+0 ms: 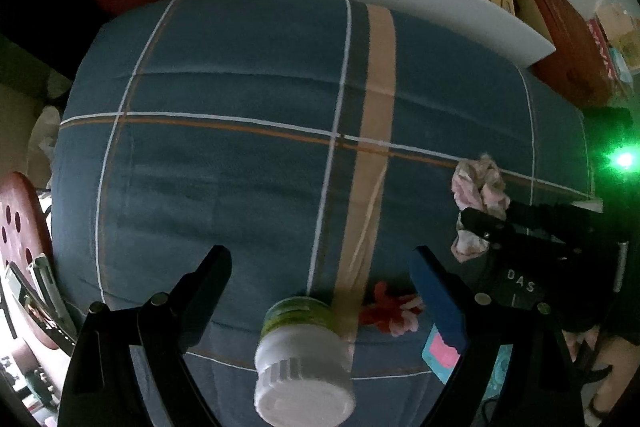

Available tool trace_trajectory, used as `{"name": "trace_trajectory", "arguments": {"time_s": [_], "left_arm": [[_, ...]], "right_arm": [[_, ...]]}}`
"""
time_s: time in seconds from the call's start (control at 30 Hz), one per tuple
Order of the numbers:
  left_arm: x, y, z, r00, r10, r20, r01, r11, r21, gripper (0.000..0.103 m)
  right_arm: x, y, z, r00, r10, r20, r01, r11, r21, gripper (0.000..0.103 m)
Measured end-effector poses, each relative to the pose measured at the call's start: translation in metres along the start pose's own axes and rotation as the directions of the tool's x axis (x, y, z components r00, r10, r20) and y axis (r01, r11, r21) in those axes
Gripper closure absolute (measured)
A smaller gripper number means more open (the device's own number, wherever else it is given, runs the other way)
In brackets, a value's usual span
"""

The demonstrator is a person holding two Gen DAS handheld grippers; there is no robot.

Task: Organize soft objects
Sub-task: 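Grasp the red flower hair tie with the left tool while the right tool grasps the pink scrunchie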

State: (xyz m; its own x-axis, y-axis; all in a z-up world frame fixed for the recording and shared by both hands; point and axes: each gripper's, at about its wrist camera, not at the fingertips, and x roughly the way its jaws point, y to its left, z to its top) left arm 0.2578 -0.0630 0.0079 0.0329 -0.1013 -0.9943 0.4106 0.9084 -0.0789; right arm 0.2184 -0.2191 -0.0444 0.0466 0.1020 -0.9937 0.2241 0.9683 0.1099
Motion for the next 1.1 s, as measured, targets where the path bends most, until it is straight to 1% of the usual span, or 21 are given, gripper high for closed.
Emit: {"name": "trace_trajectory", "arguments": {"time_s": [0.17,0.27,0.37,0.47,0.57,0.6,0.67,0.7,0.73,0.77,0.8,0.87,0.93,1.0,1.1], "left_arm": [[0.002,-0.016,0.002,0.999,0.037,-0.012,-0.037,0.999,0.03,0.012],[0.003,-0.03,0.001,0.998,0.052,-0.027,-0.05,0.996,0.069,0.012],[0.008,-0.046,0.0,0.996,0.073,-0.057,-0.066,0.991,0.116,0.012],[0.017,-0.056,0.0,0.991,0.088,-0.098,-0.074,0.987,0.142,0.012],[0.022,-0.067,0.001,0.987,0.113,-0.116,-0.092,0.98,0.175,0.014],[0.025,-0.071,0.0,0.985,0.11,-0.131,-0.085,0.979,0.183,0.016],[0.031,-0.079,0.001,0.982,0.103,-0.161,-0.071,0.979,0.191,0.025],[0.034,-0.083,0.001,0.979,0.105,-0.176,-0.069,0.978,0.199,0.031],[0.038,-0.086,0.0,0.975,0.114,-0.19,-0.074,0.976,0.207,0.035],[0.041,-0.09,-0.001,0.972,0.126,-0.199,-0.083,0.974,0.212,0.037],[0.046,-0.085,-0.005,0.968,0.137,-0.211,-0.089,0.972,0.219,0.04],[0.053,-0.089,-0.007,0.962,0.143,-0.235,-0.09,0.971,0.222,0.045],[0.056,-0.089,-0.004,0.958,0.13,-0.255,-0.075,0.974,0.216,0.055],[0.057,-0.09,-0.003,0.957,0.115,-0.268,-0.058,0.976,0.211,0.06],[0.06,-0.092,-0.002,0.953,0.107,-0.282,-0.048,0.977,0.21,0.064]], "right_arm": [[-0.011,-0.011,-0.006,1.0,0.0,0.015,-0.001,1.0,0.02,0.067],[-0.016,-0.021,-0.016,1.0,-0.003,0.021,0.002,1.0,0.029,0.067],[-0.023,-0.031,-0.025,1.0,-0.006,0.023,0.005,0.999,0.036,0.067],[-0.031,-0.041,-0.033,1.0,-0.007,0.024,0.006,0.999,0.038,0.067],[-0.038,-0.044,-0.039,1.0,-0.01,0.028,0.009,0.999,0.043,0.067],[-0.036,-0.048,-0.038,1.0,-0.011,0.029,0.01,0.999,0.043,0.067],[-0.036,-0.05,-0.04,0.999,-0.013,0.031,0.012,0.999,0.046,0.067],[-0.034,-0.05,-0.041,0.999,-0.013,0.032,0.011,0.999,0.048,0.067],[-0.031,-0.045,-0.039,0.999,-0.012,0.032,0.01,0.999,0.05,0.067],[-0.032,-0.046,-0.04,0.999,-0.011,0.032,0.009,0.999,0.051,0.067],[-0.029,-0.04,-0.039,0.999,-0.011,0.031,0.009,0.999,0.052,0.067],[-0.026,-0.035,-0.036,0.999,-0.012,0.03,0.01,0.999,0.053,0.067],[-0.023,-0.036,-0.036,1.0,-0.01,0.029,0.008,0.999,0.054,0.067],[-0.022,-0.036,-0.035,1.0,-0.007,0.03,0.005,0.999,0.055,0.067],[-0.026,-0.044,-0.032,1.0,-0.002,0.031,0.0,0.998,0.056,0.067]]}}
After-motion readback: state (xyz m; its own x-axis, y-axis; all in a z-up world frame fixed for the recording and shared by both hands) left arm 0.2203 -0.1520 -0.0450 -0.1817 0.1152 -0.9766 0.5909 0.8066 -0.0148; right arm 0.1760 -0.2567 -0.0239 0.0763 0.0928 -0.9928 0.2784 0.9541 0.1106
